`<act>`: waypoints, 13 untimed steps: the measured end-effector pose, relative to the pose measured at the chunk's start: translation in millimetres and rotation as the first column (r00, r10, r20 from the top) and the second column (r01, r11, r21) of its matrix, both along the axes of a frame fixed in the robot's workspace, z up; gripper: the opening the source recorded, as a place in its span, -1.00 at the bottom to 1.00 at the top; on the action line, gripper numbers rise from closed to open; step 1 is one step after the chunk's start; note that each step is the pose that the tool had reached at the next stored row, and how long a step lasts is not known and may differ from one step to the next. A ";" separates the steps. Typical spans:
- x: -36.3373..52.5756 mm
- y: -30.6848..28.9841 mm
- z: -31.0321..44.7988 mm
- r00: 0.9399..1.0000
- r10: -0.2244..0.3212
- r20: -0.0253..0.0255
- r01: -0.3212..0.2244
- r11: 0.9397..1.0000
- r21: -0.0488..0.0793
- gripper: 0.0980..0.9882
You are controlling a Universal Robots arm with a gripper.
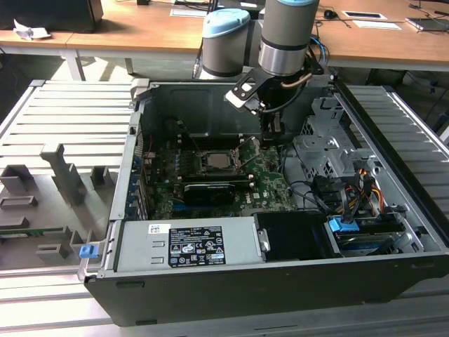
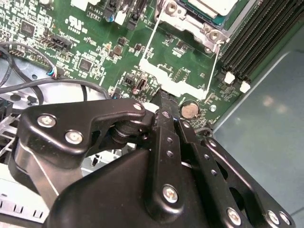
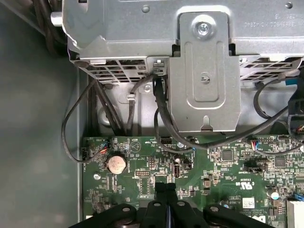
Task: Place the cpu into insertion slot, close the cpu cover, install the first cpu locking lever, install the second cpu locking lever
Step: 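Close the cpu cover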
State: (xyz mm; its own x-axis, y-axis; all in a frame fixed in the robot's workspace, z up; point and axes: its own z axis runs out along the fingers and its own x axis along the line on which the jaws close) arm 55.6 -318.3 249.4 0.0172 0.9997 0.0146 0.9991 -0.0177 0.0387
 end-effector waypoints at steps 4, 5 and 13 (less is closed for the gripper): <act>-11.5 -0.1 0.1 1.000 0.000 0.000 0.000 1.000 0.000 -0.98; -17.8 -0.1 0.1 1.000 0.000 0.000 0.000 1.000 0.000 -0.98; -29.6 -0.1 -0.3 1.000 0.000 0.000 0.000 1.000 0.000 -0.98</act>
